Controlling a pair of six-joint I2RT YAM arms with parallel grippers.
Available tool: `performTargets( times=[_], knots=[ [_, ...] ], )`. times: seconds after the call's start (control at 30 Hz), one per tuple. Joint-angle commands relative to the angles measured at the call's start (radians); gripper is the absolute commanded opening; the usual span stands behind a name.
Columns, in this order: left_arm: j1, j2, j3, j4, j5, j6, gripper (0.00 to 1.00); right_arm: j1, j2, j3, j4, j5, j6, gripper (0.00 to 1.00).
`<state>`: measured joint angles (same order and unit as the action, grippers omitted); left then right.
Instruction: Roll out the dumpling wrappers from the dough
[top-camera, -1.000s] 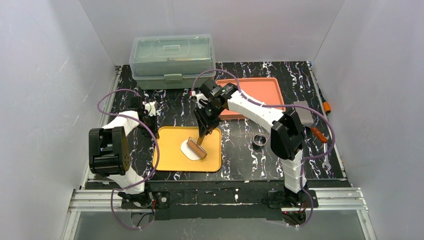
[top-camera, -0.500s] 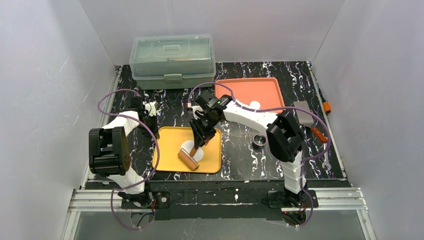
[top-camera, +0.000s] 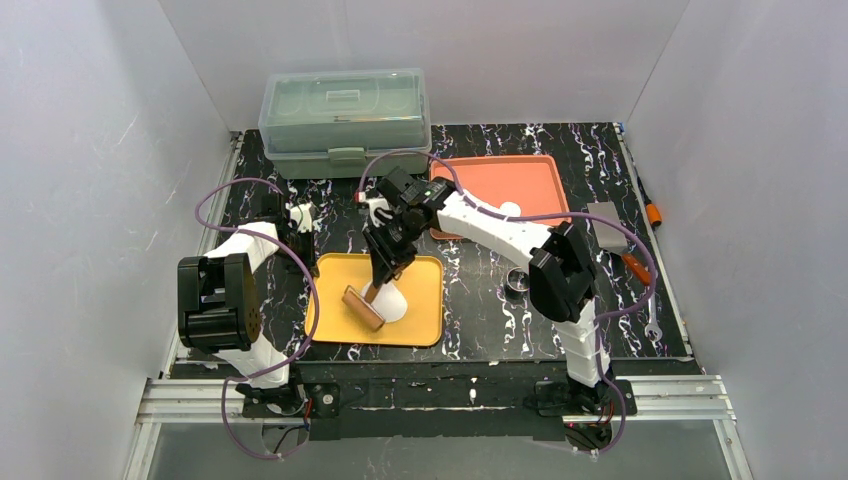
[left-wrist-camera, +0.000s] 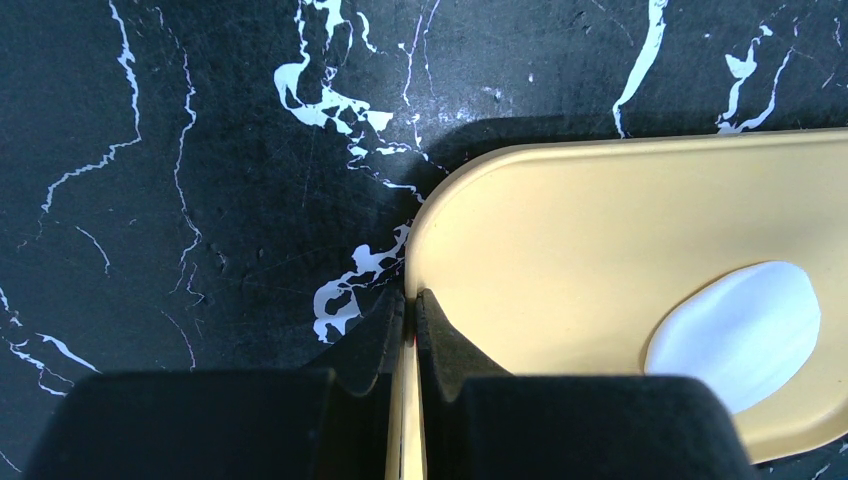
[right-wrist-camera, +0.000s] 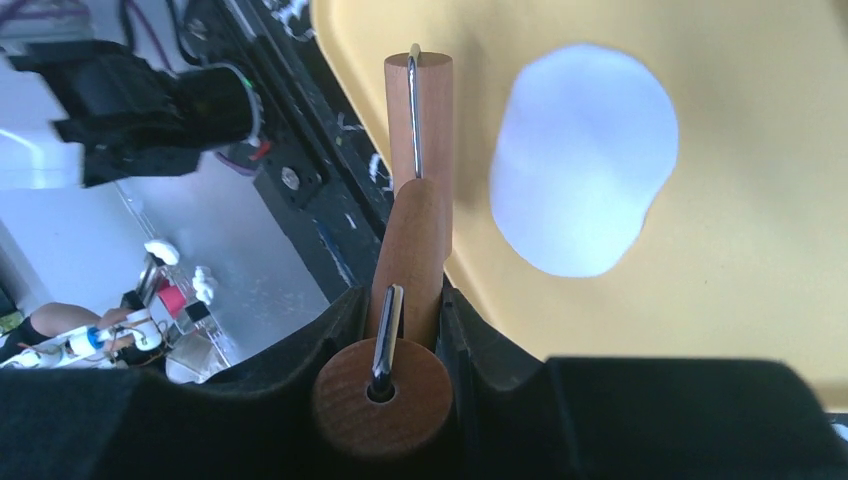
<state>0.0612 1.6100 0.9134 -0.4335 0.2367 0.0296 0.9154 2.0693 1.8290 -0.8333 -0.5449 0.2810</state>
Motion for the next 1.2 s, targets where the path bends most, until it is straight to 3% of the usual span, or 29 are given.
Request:
performTargets(
  times=[0.0,0.27,0.57,1.03,1.17],
  knots=[
    [-0.006,-0.006,-0.028,-0.013,-0.011,0.011,0.0,-0.025,-0.015,0.137,0.007,-0.059,0.039,0.01],
    [-0.005,-0.006,-0.027,-0.013,-0.011,0.01,0.0,-0.049,0.072,0.169,-0.161,0.073,-0.054,0.01],
    [-0.006,-0.006,-0.027,-0.011,-0.013,0.011,0.0,-0.026,0.169,0.071,-0.168,0.238,-0.077,0.01],
    [-0.006,-0.009,-0.03,-0.008,-0.014,0.009,0.0,-0.007,0.253,0.077,-0.125,0.243,-0.062,0.01],
    [-0.006,-0.004,-0.028,-0.008,-0.013,0.007,0.0,0.015,0.285,0.147,-0.142,0.231,-0.056,0.01]
  ],
)
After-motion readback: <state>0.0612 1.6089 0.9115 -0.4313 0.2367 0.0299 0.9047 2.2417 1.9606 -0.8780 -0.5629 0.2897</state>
